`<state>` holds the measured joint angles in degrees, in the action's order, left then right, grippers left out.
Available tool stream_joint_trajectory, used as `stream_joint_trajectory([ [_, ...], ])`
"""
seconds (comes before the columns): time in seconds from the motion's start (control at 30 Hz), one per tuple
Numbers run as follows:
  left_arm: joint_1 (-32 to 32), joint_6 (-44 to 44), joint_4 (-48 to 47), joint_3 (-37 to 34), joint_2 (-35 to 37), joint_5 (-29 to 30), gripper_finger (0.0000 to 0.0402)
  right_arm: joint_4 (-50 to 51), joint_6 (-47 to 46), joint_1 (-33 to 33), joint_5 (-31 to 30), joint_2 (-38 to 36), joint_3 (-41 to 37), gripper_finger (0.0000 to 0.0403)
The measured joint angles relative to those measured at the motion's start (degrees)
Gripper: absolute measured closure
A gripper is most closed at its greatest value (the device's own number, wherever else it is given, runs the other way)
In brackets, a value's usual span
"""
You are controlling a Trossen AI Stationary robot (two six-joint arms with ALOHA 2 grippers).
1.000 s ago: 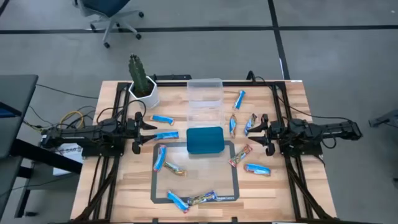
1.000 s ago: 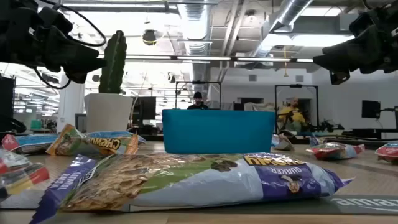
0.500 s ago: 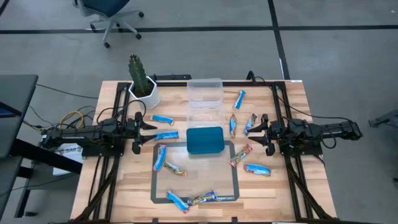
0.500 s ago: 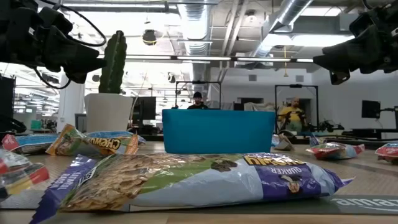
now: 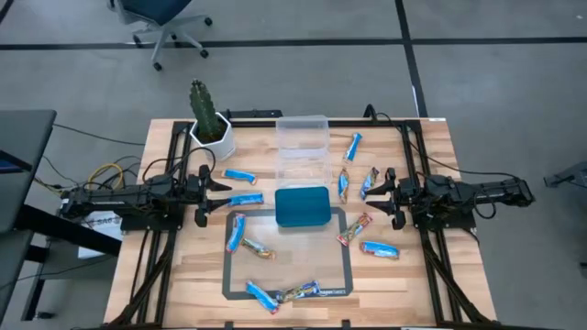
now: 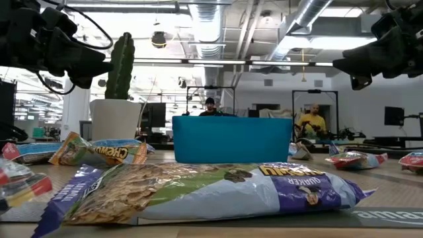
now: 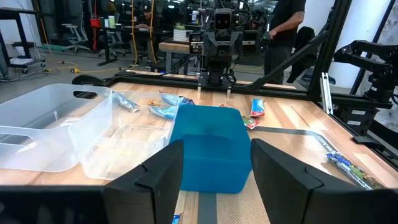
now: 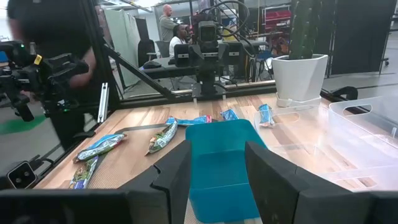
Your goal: Pick and place Granola Bars by type
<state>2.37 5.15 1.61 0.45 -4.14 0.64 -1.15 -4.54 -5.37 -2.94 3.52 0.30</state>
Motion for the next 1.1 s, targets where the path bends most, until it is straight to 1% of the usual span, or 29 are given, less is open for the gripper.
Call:
stream_joint_trajectory([
  [0.7,0.0,0.02,0.01,0.02,0.0,0.0,0.0221,-0.02,0.02,0.0,0.0,0.01,0.01,0.0259],
  [0.77,0.0,1.06,0.0,0.01,0.02,-0.02,0.0221,-0.01,0.01,0.0,0.0,0.01,-0.01,0.0259],
  [0.87,0.0,9.89,0.0,0.0,0.02,-0.17,0.0221,0.0,0.0,0.0,0.0,0.01,0.01,0.0259],
  [1.03,-0.02,31.6,0.0,0.01,0.02,-0.15,0.0221,0.0,0.0,0.0,0.0,0.01,-0.01,0.0259],
  [1.1,-0.02,37.98,0.0,0.0,0.01,-0.13,0.0221,-0.01,0.0,-0.01,0.0,0.0,0.01,0.0259],
])
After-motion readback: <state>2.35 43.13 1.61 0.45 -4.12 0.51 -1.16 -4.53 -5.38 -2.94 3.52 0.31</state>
